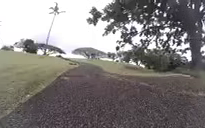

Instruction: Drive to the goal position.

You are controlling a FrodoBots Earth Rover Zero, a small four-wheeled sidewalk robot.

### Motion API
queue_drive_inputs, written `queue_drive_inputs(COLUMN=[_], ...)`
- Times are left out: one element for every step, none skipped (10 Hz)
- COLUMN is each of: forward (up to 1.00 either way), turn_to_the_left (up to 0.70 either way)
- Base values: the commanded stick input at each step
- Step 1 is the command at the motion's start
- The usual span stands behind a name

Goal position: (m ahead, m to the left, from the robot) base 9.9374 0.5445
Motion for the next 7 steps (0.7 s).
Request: queue_drive_inputs(forward=[0.81,0.81,0.81,0.81,0.81,0.81,0.81], turn_to_the_left=[0.32,0.25,0.03,0.0,0.0,0.0,0.0])
